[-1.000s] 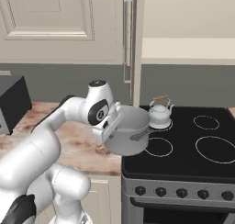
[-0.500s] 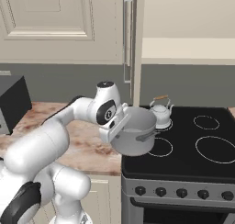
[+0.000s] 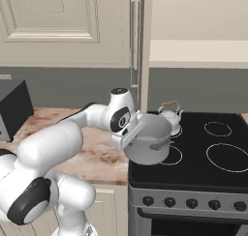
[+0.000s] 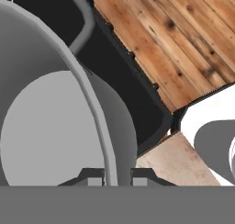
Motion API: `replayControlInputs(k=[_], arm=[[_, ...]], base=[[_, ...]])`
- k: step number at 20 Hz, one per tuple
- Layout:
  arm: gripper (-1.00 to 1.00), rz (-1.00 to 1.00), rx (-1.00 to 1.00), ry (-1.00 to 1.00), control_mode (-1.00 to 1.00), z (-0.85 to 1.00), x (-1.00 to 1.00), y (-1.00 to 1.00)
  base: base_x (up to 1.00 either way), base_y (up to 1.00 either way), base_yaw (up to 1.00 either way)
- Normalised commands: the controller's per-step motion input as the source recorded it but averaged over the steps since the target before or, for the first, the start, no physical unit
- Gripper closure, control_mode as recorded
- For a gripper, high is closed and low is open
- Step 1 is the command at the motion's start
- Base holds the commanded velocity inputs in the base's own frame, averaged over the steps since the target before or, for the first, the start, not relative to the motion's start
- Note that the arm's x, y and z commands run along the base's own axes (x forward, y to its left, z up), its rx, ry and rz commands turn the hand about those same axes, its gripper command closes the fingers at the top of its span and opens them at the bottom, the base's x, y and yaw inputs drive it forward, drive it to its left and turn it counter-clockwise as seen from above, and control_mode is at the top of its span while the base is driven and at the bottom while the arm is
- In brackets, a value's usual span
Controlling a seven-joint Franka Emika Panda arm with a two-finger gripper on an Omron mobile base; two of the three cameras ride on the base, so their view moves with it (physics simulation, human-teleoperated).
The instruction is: Pick the kettle from the cabinet and place it on a stove burner. Then pick the pot from the counter and place it on another stove burner. Finally, turn both burners on.
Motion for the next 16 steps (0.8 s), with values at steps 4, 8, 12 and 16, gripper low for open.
replayControlInputs(k=[4, 8, 12, 16], arm=[[1.0, -0.06, 0.0, 0.0, -1.0, -0.17, 0.18, -0.22], [1.0, -0.06, 0.0, 0.0, -1.0, -0.13, 0.19, -0.2], [1.0, -0.04, 0.0, 0.01, -1.0, -0.07, 0.12, -0.25], [1.0, -0.04, 0.0, 0.0, -1.0, -0.1, 0.2, -0.19]], base=[[0.0, 0.0, 0.0], [0.0, 0.0, 0.0], [0.0, 0.0, 0.0], [0.0, 0.0, 0.0]])
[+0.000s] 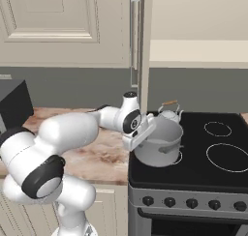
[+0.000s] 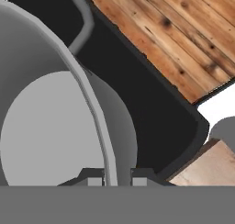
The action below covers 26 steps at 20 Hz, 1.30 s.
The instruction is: Pick the kettle from the cabinet and place it on a stove burner. Then pick the pot from the counter and place it on another stove burner. Finally, turn both burners on.
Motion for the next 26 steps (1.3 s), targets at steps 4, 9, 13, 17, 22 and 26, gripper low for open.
replayControlInputs(k=[4, 9, 13, 17, 22, 26], arm=[[1.0, -0.03, 0.0, 0.0, -1.0, -0.17, 0.16, -0.16], [1.0, -0.03, 0.0, 0.0, -1.0, -0.19, 0.18, -0.1], [1.0, -0.03, 0.0, 0.0, -1.0, -0.17, 0.17, -0.1], [1.0, -0.03, 0.0, 0.0, -1.0, -0.11, 0.13, -0.1], [1.0, -0.04, 0.0, 0.0, -1.0, -0.02, 0.0, -0.16], [1.0, -0.06, 0.0, 0.0, -1.0, -0.11, 0.0, -0.07]], base=[[0.0, 0.0, 0.0], [0.0, 0.0, 0.0], [0.0, 0.0, 0.0], [0.0, 0.0, 0.0], [0.0, 0.0, 0.0], [0.0, 0.0, 0.0]])
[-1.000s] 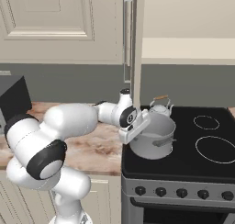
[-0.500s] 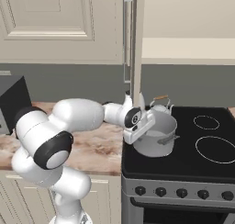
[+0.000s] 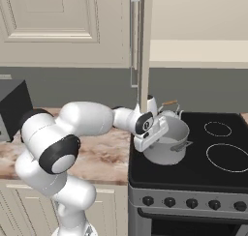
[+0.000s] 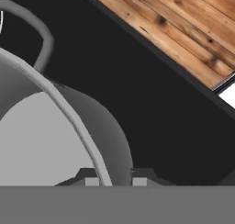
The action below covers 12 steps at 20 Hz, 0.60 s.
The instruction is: Pick the kettle from the cabinet and place it on a stove burner. Then pick the pot from the counter and place it on another stove burner. Finally, turn both burners on.
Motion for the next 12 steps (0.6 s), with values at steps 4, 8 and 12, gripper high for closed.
replayControlInputs(k=[4, 8, 12], arm=[[1.0, -0.05, 0.0, 0.0, -1.0, -0.02, 0.0, 0.0], [-1.0, -0.03, 0.0, -0.01, -1.0, -0.05, 0.0, 0.0], [-1.0, -0.03, 0.0, -0.03, -1.0, 0.0, 0.0, 0.0]], base=[[0.0, 0.0, 0.0], [0.0, 0.0, 0.0], [0.0, 0.0, 0.0]])
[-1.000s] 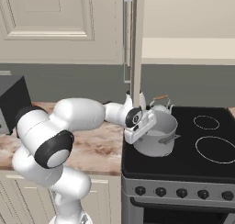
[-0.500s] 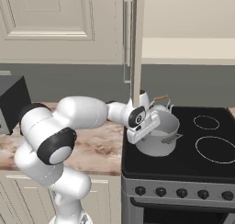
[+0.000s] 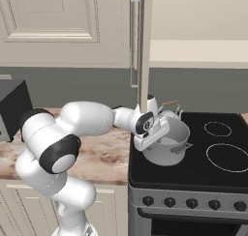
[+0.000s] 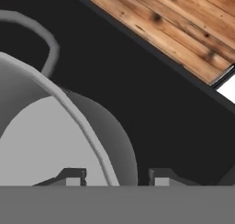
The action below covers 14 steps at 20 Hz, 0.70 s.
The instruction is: Pick the kettle from the cabinet and place it on a stove burner. Then pick the pot from the counter and place it on another stove burner. Finally, turn both burners on.
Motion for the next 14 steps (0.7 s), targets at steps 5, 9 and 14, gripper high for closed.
replayControlInputs(k=[5, 9, 14], arm=[[-1.0, -0.01, 0.0, -0.04, -1.0, 0.07, 0.0, 0.0], [-1.0, 0.0, 0.0, -0.04, -1.0, 0.3, -0.05, 0.11], [-1.0, 0.0, 0.0, -0.03, -1.0, 0.2, -0.17, 0.24]], base=[[0.0, 0.0, 0.0], [0.0, 0.0, 0.0], [0.0, 0.0, 0.0]])
